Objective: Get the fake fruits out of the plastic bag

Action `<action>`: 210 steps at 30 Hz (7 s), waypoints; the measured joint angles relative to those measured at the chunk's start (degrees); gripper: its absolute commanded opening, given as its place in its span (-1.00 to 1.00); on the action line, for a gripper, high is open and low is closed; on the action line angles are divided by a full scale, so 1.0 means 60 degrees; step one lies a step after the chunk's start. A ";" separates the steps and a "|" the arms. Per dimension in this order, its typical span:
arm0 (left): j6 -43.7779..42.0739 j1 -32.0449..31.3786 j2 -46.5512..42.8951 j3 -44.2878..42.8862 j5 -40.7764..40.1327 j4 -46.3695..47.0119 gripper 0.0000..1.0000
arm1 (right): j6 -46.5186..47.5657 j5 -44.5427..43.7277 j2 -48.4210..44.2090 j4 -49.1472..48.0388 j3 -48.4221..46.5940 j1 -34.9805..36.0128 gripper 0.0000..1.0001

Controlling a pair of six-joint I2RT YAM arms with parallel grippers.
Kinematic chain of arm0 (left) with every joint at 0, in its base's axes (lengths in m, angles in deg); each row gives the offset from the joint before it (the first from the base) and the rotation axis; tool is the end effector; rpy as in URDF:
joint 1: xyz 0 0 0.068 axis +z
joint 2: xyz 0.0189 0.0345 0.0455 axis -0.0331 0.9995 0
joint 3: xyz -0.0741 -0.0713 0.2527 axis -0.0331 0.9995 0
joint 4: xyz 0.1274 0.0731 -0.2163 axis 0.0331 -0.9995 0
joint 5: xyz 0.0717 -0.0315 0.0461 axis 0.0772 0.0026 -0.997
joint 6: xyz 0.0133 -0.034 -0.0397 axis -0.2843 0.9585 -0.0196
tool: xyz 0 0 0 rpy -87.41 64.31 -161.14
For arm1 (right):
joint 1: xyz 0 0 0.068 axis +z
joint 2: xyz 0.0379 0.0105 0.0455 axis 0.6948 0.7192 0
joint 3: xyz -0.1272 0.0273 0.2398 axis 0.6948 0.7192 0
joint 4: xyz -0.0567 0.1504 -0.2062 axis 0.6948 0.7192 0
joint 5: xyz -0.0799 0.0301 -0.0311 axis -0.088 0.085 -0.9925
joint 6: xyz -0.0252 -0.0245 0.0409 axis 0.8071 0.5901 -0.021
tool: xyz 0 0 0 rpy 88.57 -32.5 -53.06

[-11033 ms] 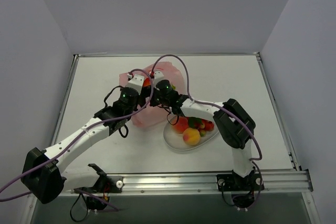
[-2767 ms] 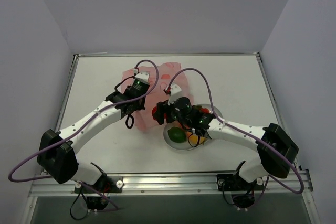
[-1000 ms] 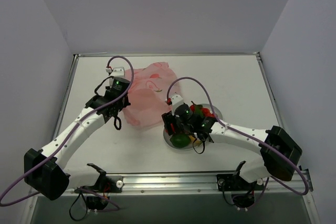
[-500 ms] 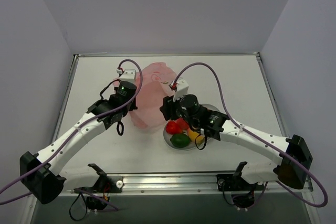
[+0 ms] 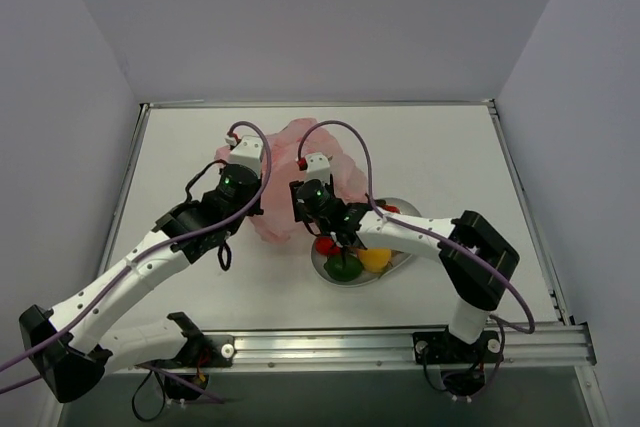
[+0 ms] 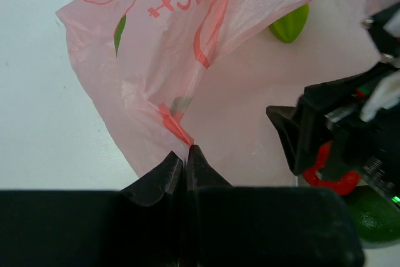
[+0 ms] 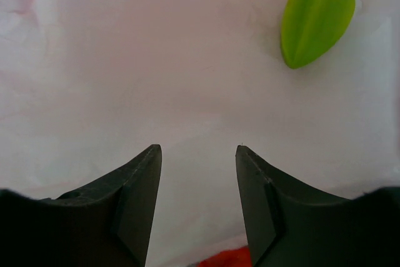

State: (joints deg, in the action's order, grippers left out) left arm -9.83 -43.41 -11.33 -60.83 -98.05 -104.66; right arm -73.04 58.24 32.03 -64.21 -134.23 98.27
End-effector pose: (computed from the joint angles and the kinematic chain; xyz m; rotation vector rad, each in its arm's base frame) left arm 0.1854 -0.1456 0.3533 0.1353 2.0258 -0.2719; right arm 0.2362 0.3055 0.2393 -0.2793 1.9201 0.5350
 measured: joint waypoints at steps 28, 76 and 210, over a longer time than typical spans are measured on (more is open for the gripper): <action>-0.0634 -0.0834 -0.0466 0.0025 0.1228 0.0331 -0.95 | 0.0543 -0.0521 0.3606 -0.0925 -0.2743 -0.2350 0.59; 0.0947 -0.0674 0.4597 -0.3013 -0.0273 -0.0900 -0.95 | 0.0266 0.3027 0.0288 0.0871 -0.1246 -0.1967 -0.54; 0.0117 0.2703 -0.1949 0.0812 0.2106 -0.0885 0.78 | -0.0477 -0.2492 -0.7515 0.6725 0.1118 -0.2047 1.00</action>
State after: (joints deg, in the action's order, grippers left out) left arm -9.13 -27.20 -23.02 -55.95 -85.42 -109.97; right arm -75.91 43.29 -13.06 -23.86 -127.52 85.98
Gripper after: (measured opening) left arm 0.893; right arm 0.999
